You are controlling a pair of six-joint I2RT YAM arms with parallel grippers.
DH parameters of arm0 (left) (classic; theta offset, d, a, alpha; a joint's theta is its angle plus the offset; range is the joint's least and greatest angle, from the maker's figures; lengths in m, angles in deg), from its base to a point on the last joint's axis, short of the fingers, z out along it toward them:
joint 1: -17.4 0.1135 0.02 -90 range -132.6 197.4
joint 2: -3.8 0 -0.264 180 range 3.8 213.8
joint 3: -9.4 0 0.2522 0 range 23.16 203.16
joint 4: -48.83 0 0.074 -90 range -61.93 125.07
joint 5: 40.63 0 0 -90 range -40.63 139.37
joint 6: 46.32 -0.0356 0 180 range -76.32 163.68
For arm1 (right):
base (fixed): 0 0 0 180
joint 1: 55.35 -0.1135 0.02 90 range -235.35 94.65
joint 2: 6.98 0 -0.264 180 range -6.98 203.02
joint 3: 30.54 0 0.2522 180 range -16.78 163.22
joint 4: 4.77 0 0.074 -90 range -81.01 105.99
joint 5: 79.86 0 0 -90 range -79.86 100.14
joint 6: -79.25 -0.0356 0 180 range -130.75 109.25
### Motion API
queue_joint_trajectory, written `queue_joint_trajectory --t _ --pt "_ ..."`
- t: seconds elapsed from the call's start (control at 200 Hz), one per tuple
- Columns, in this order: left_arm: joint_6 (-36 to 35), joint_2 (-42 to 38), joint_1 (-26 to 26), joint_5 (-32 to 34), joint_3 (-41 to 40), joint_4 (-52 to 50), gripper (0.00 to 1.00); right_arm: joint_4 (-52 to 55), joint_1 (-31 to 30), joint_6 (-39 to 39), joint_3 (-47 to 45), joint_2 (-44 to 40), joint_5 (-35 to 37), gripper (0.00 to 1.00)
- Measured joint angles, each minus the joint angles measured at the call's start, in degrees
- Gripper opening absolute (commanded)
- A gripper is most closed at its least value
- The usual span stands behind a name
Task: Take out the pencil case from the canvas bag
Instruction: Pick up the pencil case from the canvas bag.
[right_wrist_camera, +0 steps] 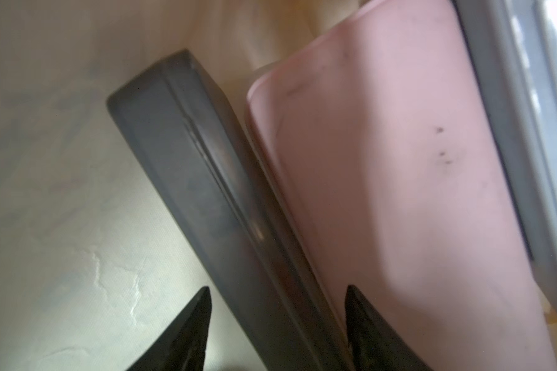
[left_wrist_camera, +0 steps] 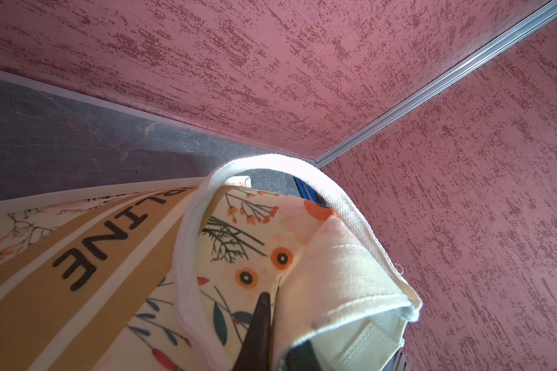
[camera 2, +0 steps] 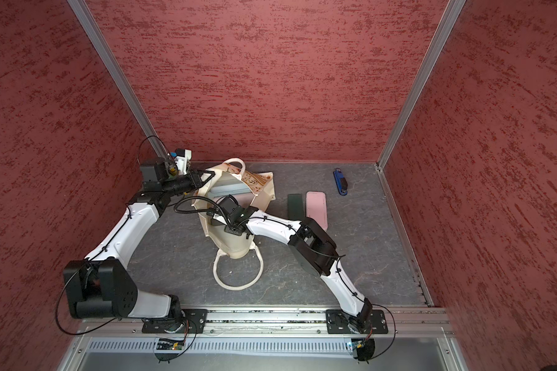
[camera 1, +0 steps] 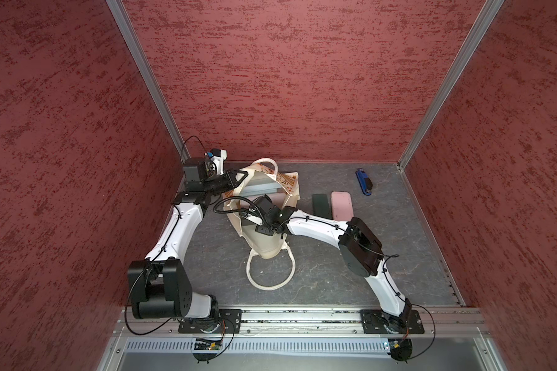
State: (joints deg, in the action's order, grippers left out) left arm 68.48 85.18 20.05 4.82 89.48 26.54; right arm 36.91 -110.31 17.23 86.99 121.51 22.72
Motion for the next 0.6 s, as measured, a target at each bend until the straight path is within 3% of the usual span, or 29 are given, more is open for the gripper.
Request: queue_joint_trajectory --t 0.105,0.376,0.601 --pt "0.0 0.0 0.0 0.0 0.0 0.0 0.03 0.2 0.0 0.2 0.0 0.1 -0.5 0.57" --pt "0.0 0.0 0.0 0.1 0.0 0.0 0.03 0.0 0.0 1.0 0.0 1.8 -0.3 0.58" --pt "0.0 0.0 0.0 0.1 0.0 0.0 0.03 -0.2 0.1 1.2 0.5 1.9 -0.3 0.52"
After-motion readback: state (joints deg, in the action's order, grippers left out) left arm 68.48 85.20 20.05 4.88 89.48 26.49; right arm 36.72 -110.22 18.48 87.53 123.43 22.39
